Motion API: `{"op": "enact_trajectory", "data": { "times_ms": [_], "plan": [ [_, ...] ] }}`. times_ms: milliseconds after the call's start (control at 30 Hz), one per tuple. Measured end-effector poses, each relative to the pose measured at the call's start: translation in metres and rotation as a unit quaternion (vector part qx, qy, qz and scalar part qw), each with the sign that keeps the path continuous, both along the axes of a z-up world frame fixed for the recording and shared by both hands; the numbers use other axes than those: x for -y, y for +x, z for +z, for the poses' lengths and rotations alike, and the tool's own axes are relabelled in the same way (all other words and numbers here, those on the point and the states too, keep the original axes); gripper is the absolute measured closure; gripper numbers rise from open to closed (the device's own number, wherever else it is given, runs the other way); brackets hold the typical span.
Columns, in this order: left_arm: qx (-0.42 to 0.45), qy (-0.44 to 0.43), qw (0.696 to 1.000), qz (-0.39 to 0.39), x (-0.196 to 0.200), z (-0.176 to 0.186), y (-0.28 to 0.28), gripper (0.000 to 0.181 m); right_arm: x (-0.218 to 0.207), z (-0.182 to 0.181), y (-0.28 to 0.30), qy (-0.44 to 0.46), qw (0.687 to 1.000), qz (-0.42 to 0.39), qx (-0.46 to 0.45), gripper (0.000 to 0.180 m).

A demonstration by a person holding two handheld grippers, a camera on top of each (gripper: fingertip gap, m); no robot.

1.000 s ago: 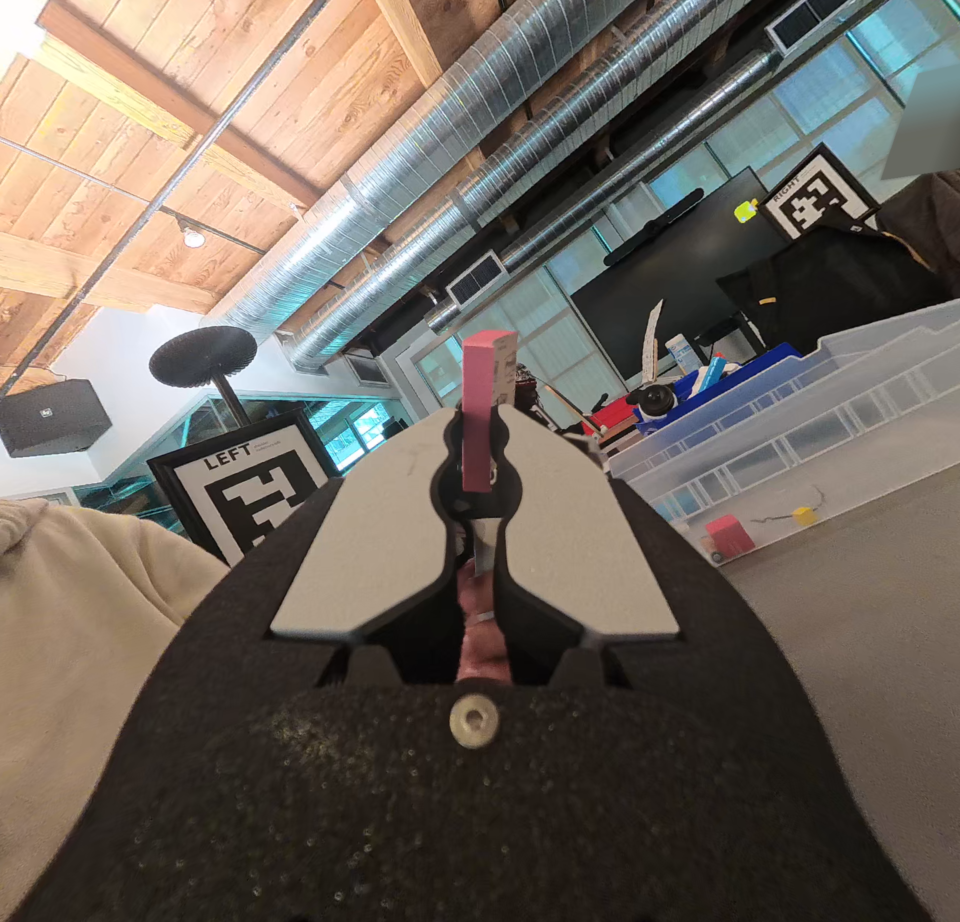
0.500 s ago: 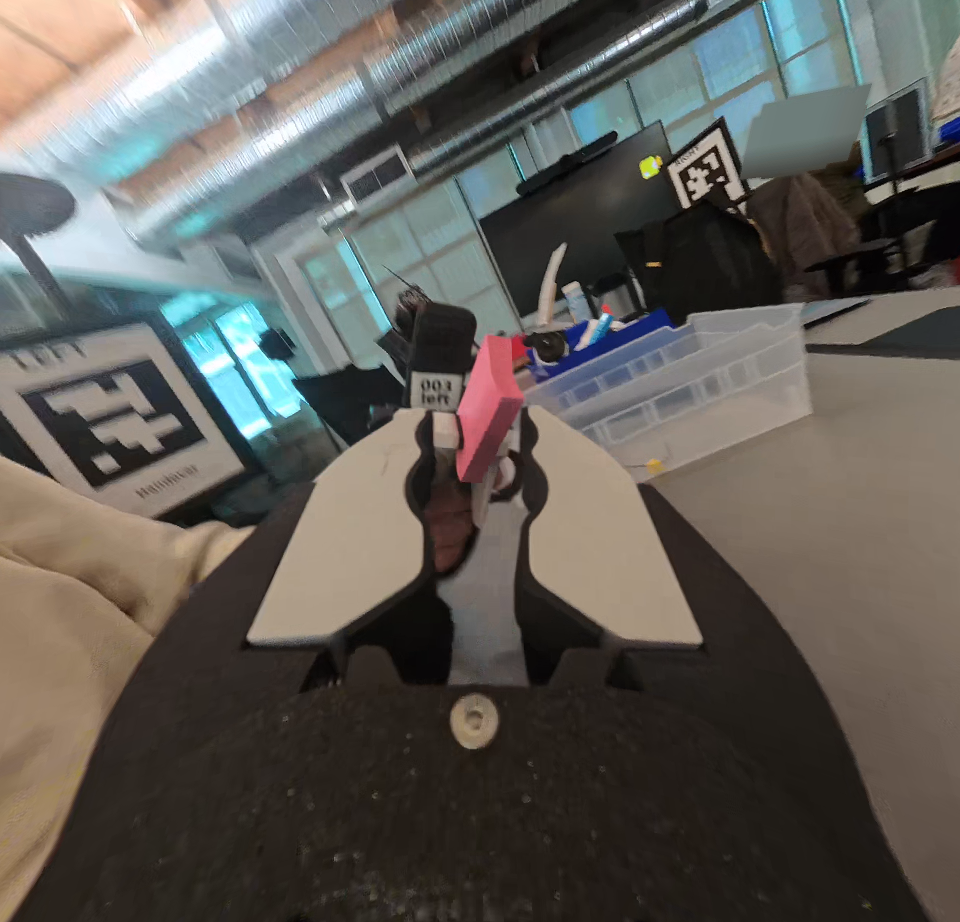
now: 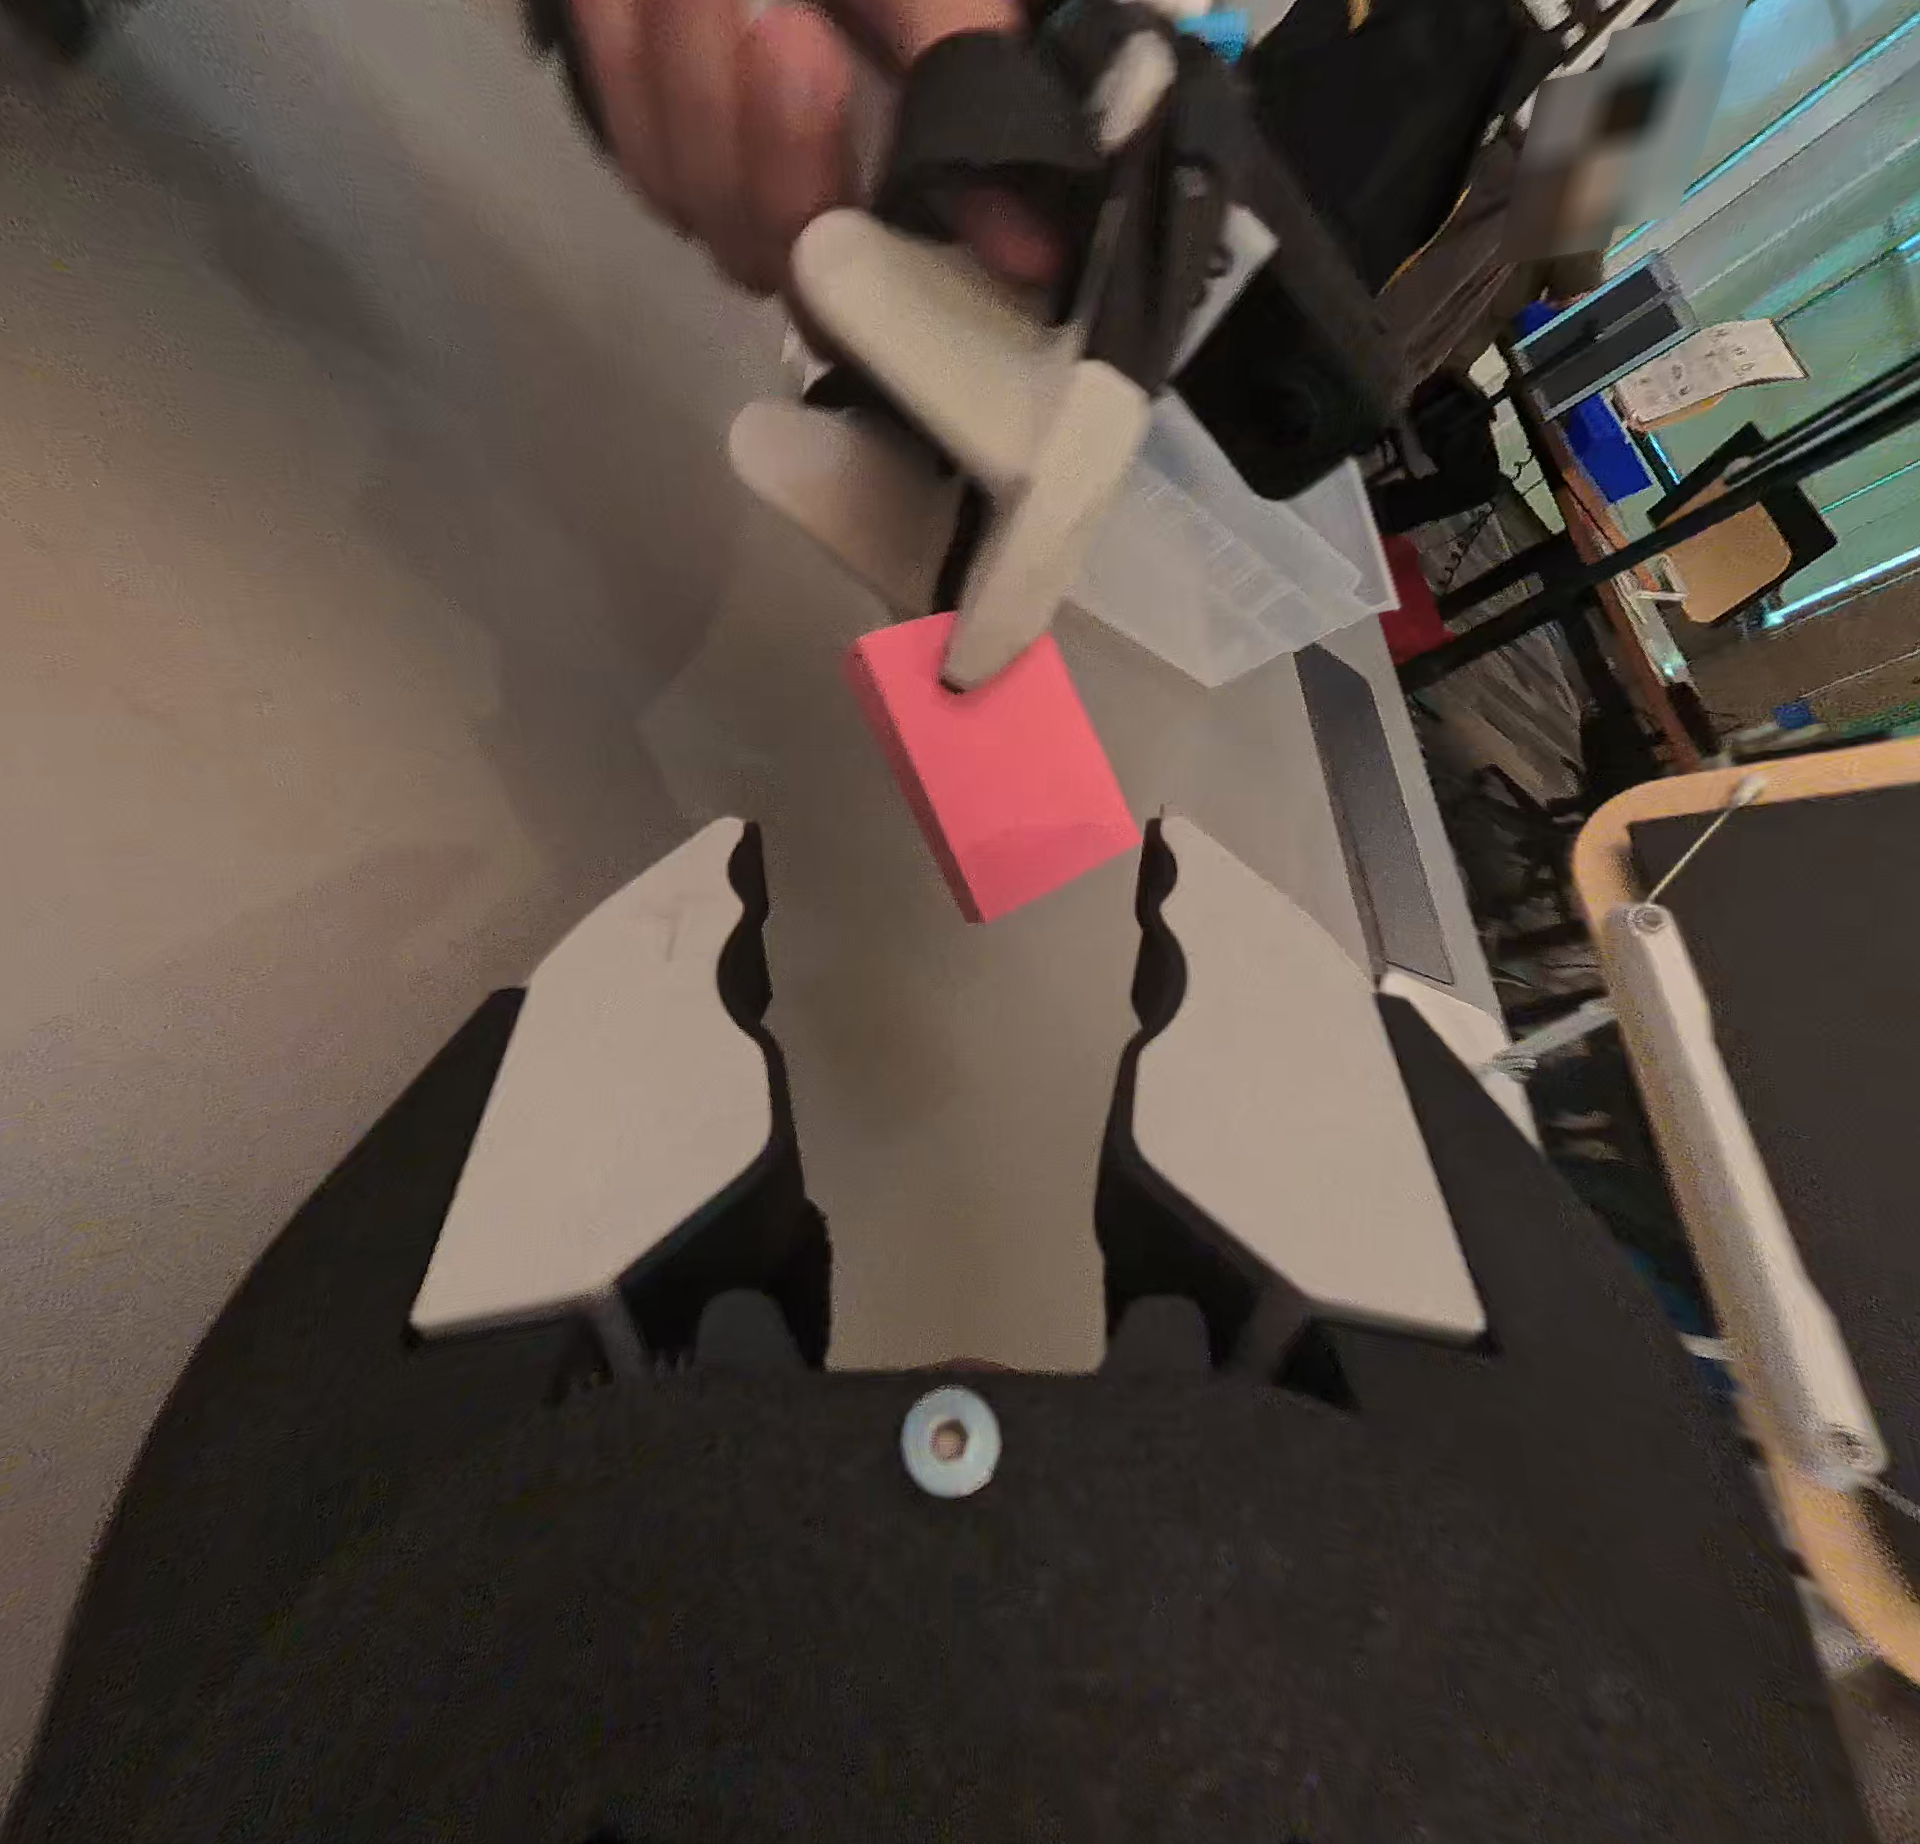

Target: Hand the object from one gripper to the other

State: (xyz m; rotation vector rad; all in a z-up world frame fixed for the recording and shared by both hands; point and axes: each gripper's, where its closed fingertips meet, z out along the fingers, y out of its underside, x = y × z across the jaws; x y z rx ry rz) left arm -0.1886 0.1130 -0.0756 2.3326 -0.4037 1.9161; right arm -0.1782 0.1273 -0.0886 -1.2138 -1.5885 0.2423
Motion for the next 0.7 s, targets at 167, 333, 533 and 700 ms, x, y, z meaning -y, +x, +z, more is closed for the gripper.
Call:
{"op": "enact_trajectory", "data": {
  "times_ms": [167, 333, 533, 700],
  "plan": [
    [-0.033, -0.027, 0.999, -0.034, 0.000, -0.012, 0.004, 0.172, 0.000, 0.003, -0.003, 0.141, 0.988, -0.013, 0.056, 0.130],
    [-0.048, -0.025, 0.996, -0.073, 0.011, -0.016, 0.009, 0.171, 0.004, -0.018, -0.003, 0.103, 0.990, -0.001, 0.100, 0.133],
    [-0.029, -0.054, 0.995, -0.083, 0.019, -0.013, 0.016, 0.172, -0.001, -0.023, -0.001, 0.116, 0.986, -0.019, 0.116, 0.135],
    [0.021, -0.095, 0.995, -0.015, 0.004, -0.006, 0.018, 0.172, -0.018, -0.001, 0.005, 0.263, 0.956, -0.072, 0.109, 0.146]
  ]
}}
